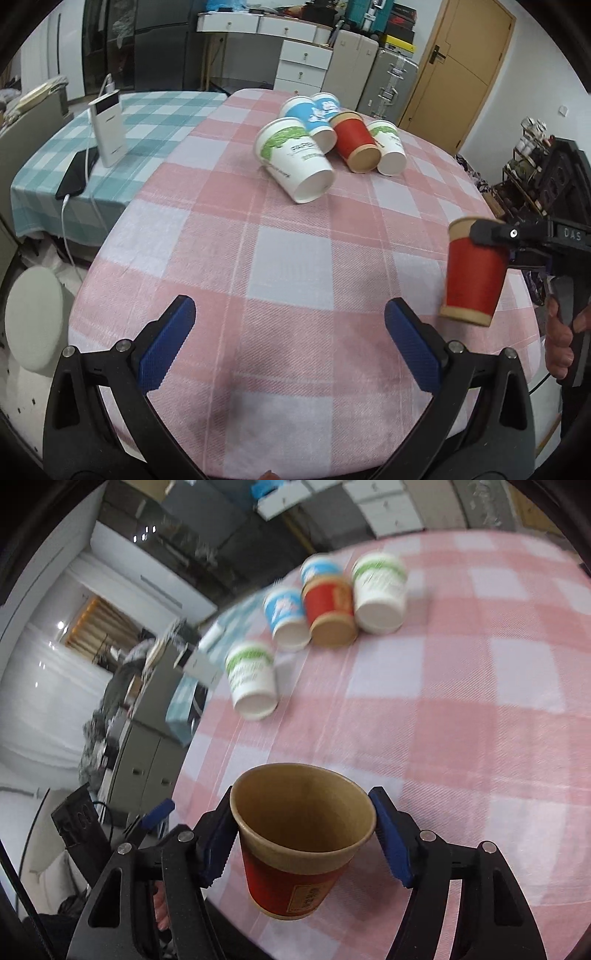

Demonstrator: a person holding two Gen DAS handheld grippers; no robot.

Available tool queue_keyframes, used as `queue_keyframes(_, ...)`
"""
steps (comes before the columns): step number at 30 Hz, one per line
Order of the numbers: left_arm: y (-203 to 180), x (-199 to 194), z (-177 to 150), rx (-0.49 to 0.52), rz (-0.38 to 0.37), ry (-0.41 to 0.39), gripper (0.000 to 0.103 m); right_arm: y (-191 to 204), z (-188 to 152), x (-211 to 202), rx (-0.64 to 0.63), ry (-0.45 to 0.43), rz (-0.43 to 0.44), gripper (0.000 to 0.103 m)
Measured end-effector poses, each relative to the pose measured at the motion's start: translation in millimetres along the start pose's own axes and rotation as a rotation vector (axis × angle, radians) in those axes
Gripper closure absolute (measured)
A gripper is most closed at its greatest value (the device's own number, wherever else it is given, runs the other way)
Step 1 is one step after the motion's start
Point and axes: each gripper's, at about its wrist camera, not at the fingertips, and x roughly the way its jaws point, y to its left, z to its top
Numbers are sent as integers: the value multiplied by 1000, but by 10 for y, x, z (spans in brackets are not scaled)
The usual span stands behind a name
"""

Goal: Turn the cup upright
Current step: 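Rotate the red cup with the right tool so its opening faces up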

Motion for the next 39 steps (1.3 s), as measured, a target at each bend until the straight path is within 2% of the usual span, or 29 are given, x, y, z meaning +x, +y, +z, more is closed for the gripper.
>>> queue_keyframes(2, -108, 73, 78, 16, -20, 8, 1, -77, -5, -139, 0, -77, -13, 33)
queue_keyframes(9, -426, 316, 305, 49, -51, 29, 1, -198, -75, -423, -72, -309, -162, 33)
queue_keyframes(14, -575, 514, 411, 53, -60, 50, 1, -171, -112, -383, -154, -395, -249, 33)
queue_keyframes(19, -691, 678, 454, 55, -69, 76, 1, -204, -98, -223, -185, -382, -276, 33)
queue_keyframes(23, -764, 774, 468, 58, -74, 96, 1, -279, -71, -156, -159, -347, -245, 33)
queue_keyframes(29, -828, 846, 476, 69, -73, 108, 1, -323, -106, -155, -155, -353, -233, 32)
queue_keyframes(39, -866, 731, 475, 74, -80, 93, 1, -138, -281, -151, -247, -347, -283, 32)
